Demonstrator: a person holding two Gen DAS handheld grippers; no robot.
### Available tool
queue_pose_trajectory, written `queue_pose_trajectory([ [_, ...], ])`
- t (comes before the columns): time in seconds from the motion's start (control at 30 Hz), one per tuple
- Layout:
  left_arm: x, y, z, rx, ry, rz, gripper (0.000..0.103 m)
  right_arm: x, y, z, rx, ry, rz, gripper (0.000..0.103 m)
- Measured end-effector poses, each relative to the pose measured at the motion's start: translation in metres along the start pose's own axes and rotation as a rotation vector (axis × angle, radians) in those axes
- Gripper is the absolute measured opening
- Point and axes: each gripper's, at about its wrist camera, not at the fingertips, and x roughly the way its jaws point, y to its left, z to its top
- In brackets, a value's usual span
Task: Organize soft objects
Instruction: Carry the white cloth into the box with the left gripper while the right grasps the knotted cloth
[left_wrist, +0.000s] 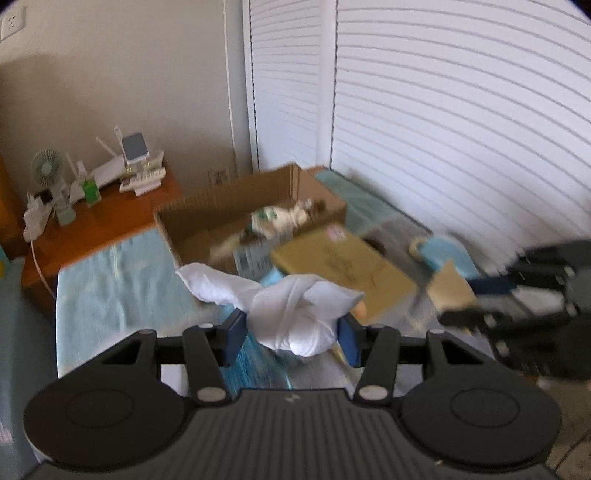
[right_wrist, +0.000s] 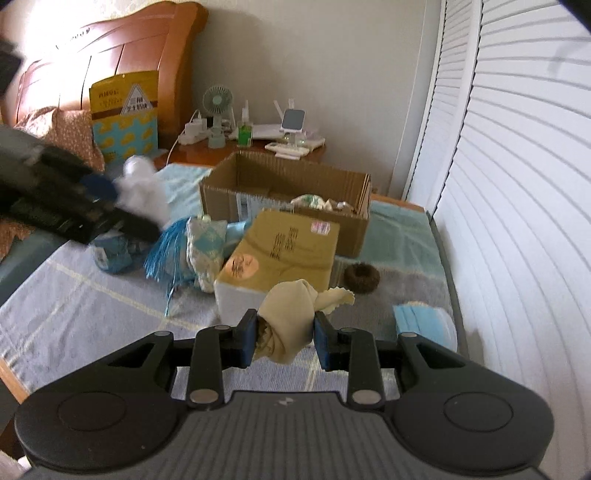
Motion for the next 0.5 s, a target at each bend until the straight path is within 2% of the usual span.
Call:
queue_pose_trajectory([
  [0.17, 0.034, 0.016, 0.045, 0.009, 0.001, 0.006, 0.051, 0.001, -0.004, 0.010, 0.008, -0.026, 0.000, 0.036],
  [0.27, 0.059, 0.027, 0.067, 0.000, 0.040, 0.025, 0.051, 0.002, -0.006, 0.013, 0.014, -0.033, -0.001, 0.036],
  [0.5, 0.104, 0.046, 0.091, -0.010, 0.099, 0.078, 0.051, 0.007, -0.012, 0.016, 0.019, -0.029, -0.010, 0.036],
])
